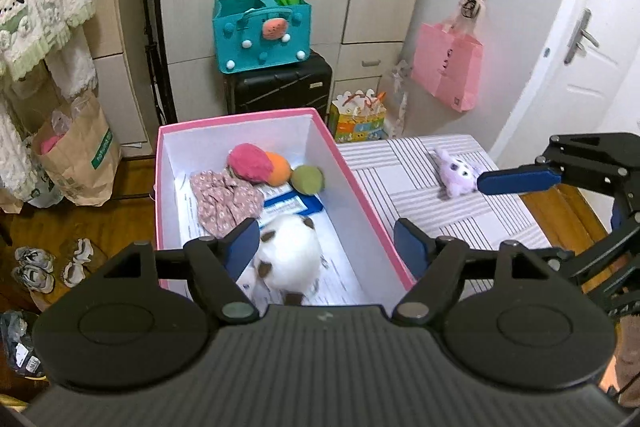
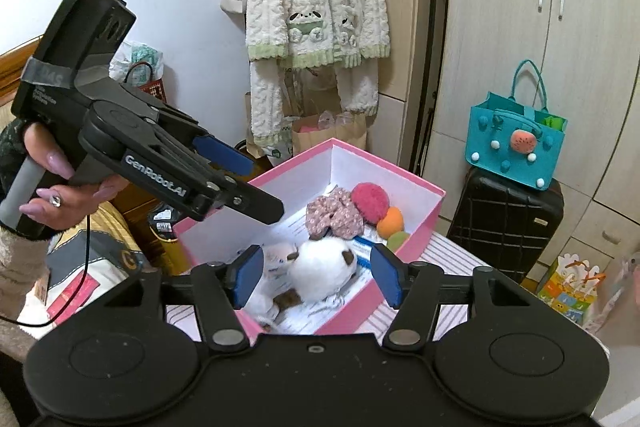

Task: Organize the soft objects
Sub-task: 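Move the right gripper back over the table toward the lavender plush toy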

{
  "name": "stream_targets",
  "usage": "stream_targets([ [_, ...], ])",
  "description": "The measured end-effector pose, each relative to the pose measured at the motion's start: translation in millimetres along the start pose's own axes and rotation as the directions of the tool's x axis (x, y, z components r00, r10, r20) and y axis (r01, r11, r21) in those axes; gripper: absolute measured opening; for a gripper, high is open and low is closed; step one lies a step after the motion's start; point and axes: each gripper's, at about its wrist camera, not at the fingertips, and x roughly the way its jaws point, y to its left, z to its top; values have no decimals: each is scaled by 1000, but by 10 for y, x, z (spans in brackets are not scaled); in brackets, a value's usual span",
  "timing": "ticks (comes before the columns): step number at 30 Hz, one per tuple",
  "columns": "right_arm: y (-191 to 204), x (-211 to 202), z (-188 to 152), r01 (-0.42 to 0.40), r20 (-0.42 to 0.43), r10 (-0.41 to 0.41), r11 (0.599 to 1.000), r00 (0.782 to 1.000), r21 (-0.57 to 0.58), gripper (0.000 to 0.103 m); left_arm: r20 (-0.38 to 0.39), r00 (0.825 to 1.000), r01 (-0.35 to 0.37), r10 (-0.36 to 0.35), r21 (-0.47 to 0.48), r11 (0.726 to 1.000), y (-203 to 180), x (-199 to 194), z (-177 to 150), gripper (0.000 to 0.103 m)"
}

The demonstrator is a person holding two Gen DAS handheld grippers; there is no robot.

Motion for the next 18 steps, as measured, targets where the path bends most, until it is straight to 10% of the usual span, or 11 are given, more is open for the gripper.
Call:
stream_targets([
  [18,172,-605,-564,46,-62,-46,999,997,9,71,-66,996,-47,59,165,985,-698,-337,-445,79],
])
